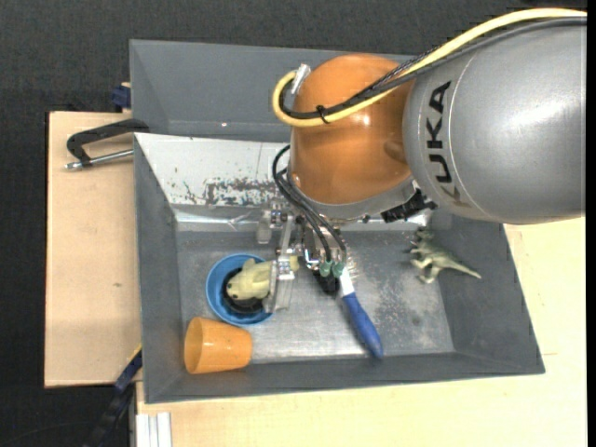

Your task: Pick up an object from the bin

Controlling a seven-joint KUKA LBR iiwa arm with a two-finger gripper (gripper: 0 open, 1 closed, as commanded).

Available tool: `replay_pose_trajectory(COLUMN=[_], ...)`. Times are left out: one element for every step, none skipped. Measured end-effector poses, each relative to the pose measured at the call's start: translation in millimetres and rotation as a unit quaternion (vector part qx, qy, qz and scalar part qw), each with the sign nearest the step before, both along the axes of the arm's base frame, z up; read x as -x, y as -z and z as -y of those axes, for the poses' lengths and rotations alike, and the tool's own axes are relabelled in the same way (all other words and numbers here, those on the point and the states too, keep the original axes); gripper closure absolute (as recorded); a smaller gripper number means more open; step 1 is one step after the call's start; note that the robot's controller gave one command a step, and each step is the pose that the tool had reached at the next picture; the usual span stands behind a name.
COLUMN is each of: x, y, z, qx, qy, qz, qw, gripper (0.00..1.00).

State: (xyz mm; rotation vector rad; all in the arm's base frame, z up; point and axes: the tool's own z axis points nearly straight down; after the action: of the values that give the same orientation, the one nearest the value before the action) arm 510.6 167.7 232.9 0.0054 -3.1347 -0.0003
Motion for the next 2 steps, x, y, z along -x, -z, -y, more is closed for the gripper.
replay_pose_trajectory(x=[3.1, -44.0], y=[37, 149], z=[36, 2], qx=[0.000, -0.002], qy=[-0.105, -0.116], qz=[0.0025, 0.0059], qw=[0.9944, 0.9932], gripper=[0.00, 0.00])
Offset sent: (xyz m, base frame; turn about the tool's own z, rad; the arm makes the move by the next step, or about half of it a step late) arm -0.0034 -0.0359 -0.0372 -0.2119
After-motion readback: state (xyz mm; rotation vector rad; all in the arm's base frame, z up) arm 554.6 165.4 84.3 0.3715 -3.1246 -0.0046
